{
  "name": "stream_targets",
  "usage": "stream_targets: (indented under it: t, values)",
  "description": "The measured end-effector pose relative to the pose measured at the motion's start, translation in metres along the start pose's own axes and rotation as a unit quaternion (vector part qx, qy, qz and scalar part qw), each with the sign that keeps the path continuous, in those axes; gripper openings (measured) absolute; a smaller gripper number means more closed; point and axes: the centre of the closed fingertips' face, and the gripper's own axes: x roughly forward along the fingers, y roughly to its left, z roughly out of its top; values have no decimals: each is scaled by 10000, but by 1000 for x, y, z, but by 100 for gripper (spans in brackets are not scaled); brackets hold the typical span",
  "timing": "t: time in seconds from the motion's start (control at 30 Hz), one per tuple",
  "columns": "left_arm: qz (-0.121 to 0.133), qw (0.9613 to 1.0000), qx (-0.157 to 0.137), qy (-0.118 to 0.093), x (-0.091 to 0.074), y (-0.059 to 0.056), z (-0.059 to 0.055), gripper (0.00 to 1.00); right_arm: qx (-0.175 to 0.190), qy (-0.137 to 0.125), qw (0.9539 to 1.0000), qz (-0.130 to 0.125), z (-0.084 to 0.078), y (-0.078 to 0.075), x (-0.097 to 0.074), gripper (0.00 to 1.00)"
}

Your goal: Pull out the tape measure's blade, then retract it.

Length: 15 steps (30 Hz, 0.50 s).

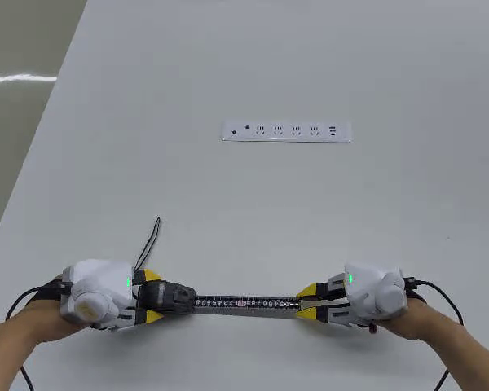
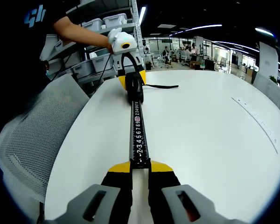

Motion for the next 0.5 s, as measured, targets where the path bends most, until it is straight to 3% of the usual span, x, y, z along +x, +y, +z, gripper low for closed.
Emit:
stream_targets:
  t: [0.5]
  values:
    - [-10, 10000, -8, -7, 0, 0, 0, 30, 37, 56, 10000, -49, -9, -1, -10, 10]
